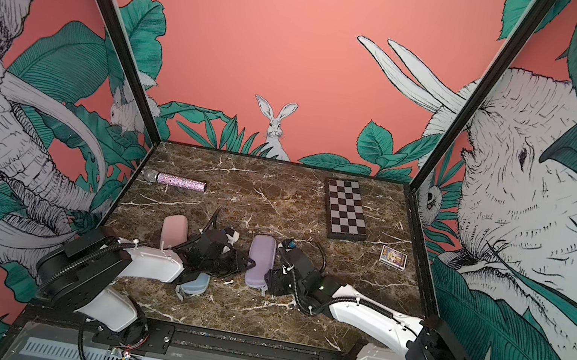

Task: Put umbrellas into zippered umbrella sleeves
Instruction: Adjust the umbrella sleeve at the center of the board.

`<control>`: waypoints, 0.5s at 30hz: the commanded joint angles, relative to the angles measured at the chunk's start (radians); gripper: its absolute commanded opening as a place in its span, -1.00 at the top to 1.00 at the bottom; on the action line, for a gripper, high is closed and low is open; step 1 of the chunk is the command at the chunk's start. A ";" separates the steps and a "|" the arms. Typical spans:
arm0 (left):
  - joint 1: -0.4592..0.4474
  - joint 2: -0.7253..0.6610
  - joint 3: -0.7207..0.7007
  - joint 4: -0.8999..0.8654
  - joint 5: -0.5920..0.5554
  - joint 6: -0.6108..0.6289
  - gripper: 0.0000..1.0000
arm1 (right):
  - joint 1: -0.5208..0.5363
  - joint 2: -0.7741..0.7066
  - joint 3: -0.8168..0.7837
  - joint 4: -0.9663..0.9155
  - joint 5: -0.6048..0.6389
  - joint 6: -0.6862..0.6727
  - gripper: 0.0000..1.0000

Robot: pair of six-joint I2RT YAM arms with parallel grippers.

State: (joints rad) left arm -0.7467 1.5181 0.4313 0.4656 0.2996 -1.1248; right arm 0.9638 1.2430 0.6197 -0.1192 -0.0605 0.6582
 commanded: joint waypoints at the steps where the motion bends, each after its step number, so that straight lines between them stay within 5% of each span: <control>1: -0.025 0.015 -0.028 -0.165 -0.077 -0.073 0.43 | 0.033 0.084 0.034 0.028 -0.020 0.046 -0.27; 8: -0.033 0.060 -0.033 -0.161 -0.082 -0.073 0.46 | 0.017 0.156 -0.040 0.110 0.063 -0.017 -0.08; 15: -0.042 0.093 -0.036 -0.171 -0.089 -0.073 0.49 | -0.068 0.134 -0.129 0.220 -0.004 -0.021 0.15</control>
State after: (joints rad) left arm -0.7784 1.5505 0.4374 0.4969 0.2607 -1.1877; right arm 0.9173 1.3895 0.5144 0.0399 -0.0647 0.6437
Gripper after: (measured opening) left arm 0.260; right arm 0.427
